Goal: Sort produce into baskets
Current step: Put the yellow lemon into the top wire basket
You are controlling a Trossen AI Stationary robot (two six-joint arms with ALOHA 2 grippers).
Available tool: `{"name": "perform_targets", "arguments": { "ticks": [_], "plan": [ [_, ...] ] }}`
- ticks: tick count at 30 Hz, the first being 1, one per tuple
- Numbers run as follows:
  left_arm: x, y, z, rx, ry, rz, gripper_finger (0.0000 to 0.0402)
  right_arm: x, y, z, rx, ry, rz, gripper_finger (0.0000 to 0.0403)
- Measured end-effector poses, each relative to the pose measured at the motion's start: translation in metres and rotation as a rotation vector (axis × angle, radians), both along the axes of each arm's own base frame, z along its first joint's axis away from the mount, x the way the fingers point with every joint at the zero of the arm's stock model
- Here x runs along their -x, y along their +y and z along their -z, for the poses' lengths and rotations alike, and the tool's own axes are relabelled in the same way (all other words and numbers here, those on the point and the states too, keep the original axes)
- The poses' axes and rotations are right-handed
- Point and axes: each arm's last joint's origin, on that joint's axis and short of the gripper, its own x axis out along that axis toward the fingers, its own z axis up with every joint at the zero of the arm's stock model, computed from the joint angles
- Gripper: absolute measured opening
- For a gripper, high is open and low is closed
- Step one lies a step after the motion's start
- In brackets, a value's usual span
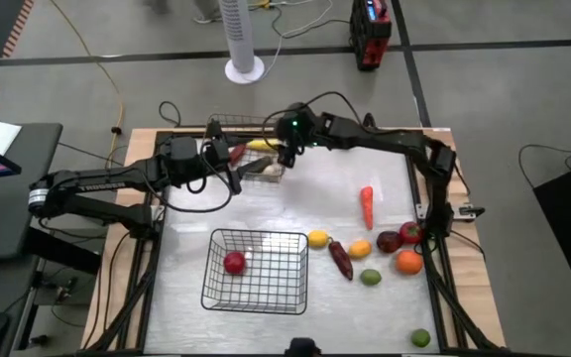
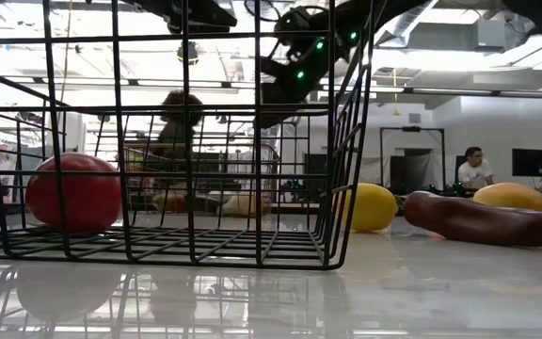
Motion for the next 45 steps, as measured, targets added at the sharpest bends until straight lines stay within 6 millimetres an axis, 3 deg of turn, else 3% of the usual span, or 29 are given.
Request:
{"name": "perform_targets", "arguments": {
  "ticks": [4,7,11,16,21,24,28,39,45],
  "plan": [
    [0.000,0.000,0.000,0.001,0.000,-0.011,0.0261,0.024,0.024,-0.014,-0.081,0.121,-0.003,0.0284],
    [-0.001,0.001,0.001,0.003,0.000,-0.013,0.0261,0.046,0.050,-0.010,-0.142,0.189,-0.009,0.0284],
    [-0.001,0.001,0.000,0.002,-0.005,-0.016,0.0261,0.078,0.090,0.007,-0.208,0.232,-0.022,0.0284],
    [-0.001,0.001,0.000,0.008,-0.010,-0.017,0.0261,0.112,0.142,0.031,-0.271,0.157,-0.064,0.0284],
    [-0.001,0.001,-0.001,0.006,-0.022,-0.017,0.0261,0.126,0.190,0.056,-0.301,0.027,-0.193,0.0284],
    [-0.001,0.001,-0.002,0.006,-0.030,-0.017,0.0261,0.127,0.209,0.069,-0.242,-0.004,-0.239,0.0284],
    [-0.001,0.001,-0.002,0.017,-0.035,-0.018,0.0261,0.120,0.222,0.086,-0.201,0.014,-0.281,0.0289],
    [-0.001,0.001,0.000,0.016,-0.009,-0.015,0.0261,0.102,0.220,0.137,-0.229,0.170,-0.269,0.0295],
    [-0.001,0.001,0.001,0.016,-0.007,-0.015,0.0261,0.101,0.212,0.143,-0.254,0.193,-0.256,0.0281]
  ]
}}
